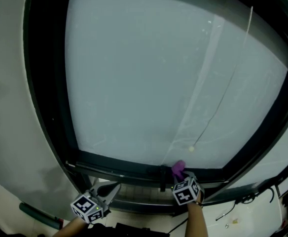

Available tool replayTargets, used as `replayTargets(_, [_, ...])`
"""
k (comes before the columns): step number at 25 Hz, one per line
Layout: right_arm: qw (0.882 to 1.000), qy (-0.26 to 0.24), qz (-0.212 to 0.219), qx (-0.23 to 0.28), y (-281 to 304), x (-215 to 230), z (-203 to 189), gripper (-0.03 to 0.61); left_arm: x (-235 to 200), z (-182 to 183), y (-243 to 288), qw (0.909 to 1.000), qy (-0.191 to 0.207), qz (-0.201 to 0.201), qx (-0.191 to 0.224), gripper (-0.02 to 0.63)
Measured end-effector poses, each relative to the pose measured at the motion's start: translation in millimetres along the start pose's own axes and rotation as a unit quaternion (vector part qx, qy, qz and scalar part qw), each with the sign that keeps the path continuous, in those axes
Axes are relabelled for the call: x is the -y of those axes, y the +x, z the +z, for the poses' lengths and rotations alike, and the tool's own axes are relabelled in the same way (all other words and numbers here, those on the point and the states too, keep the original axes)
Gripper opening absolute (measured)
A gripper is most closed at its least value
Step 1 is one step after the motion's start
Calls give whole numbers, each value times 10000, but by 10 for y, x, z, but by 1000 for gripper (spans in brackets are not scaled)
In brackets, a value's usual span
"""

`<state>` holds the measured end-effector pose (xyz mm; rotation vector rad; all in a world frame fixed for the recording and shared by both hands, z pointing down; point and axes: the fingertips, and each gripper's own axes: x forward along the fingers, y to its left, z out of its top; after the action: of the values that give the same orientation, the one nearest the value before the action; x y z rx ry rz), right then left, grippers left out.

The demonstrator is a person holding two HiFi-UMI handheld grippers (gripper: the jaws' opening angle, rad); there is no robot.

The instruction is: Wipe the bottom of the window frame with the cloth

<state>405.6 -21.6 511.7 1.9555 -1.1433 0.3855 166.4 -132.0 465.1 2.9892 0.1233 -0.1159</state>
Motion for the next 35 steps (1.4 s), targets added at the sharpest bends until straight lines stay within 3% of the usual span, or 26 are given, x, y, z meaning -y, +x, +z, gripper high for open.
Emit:
replayTargets(5, [9997, 24, 162, 156, -22, -55, 73, 89, 3, -7, -56, 9997, -23, 226, 53, 5])
replayTargets(11, [9981, -235, 380, 415, -108, -104, 194, 87, 189, -12, -59, 9987, -178, 462, 109, 5])
replayTargets(23, [9908, -645, 729, 944, -192, -290, 427, 89, 367, -96, -295, 9933, -108, 1139, 159, 5])
replayTargets(32, [9868, -347, 993, 1235, -148, -346, 441, 89, 441, -247, -610, 9860, -169, 1661, -10, 5])
replayTargets(35, [9844, -167, 1064, 1390, -199, -389, 438, 89, 451, -294, -629, 9863, -161, 1640, -58, 5])
